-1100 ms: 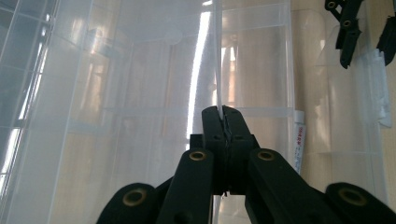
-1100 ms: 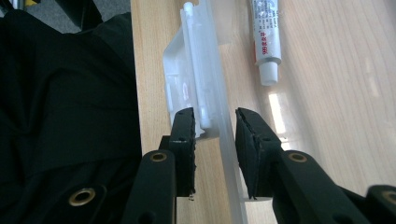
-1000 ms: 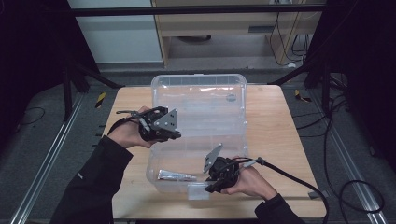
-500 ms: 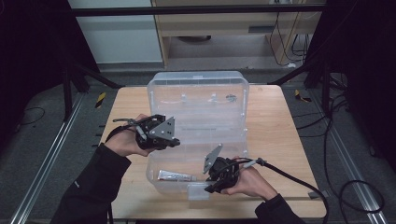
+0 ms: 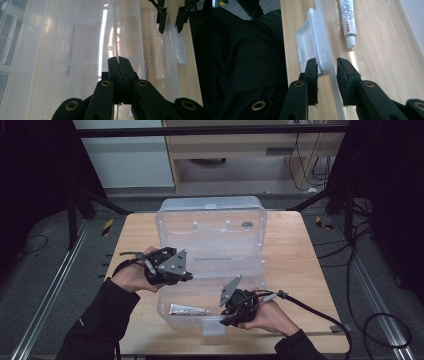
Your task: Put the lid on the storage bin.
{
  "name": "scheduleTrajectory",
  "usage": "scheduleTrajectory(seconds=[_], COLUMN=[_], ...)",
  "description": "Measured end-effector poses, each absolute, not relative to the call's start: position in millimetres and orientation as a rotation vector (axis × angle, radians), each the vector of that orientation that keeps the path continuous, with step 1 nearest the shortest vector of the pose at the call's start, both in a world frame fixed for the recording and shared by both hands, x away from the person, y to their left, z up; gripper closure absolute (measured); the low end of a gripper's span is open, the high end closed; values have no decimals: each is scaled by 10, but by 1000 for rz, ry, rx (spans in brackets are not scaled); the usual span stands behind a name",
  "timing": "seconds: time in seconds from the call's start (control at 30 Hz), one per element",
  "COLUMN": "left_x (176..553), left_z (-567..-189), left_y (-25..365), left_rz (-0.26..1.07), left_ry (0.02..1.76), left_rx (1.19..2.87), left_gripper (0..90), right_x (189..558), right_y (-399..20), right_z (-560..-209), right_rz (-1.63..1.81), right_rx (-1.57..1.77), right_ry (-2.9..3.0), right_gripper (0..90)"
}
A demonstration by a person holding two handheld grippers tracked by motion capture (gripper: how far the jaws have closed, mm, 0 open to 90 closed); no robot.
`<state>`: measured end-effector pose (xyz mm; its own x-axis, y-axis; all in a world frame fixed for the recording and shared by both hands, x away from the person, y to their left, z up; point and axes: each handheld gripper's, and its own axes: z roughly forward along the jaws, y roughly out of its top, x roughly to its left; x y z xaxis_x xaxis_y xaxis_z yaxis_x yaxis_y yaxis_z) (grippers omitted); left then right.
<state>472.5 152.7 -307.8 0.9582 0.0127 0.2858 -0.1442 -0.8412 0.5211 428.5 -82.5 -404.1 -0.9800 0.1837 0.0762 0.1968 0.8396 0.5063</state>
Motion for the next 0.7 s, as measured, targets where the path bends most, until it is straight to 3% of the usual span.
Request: scheduleTrajectory(seconds=[0.47, 0.7], left_x=[4644, 4629], left_z=[-3131, -3132], left_y=[1535, 1532], left_rz=[360, 356], left_ry=[-102, -103], left_rx=[2534, 2544], left_gripper=[894, 893], right_x=[4252, 4227], right_y=[-833, -984], right_z=[-4037, -3858], right_rz=[-840, -1034], right_rx=[-314, -351], right_ry=[-3005, -2994], right_gripper=[707, 705])
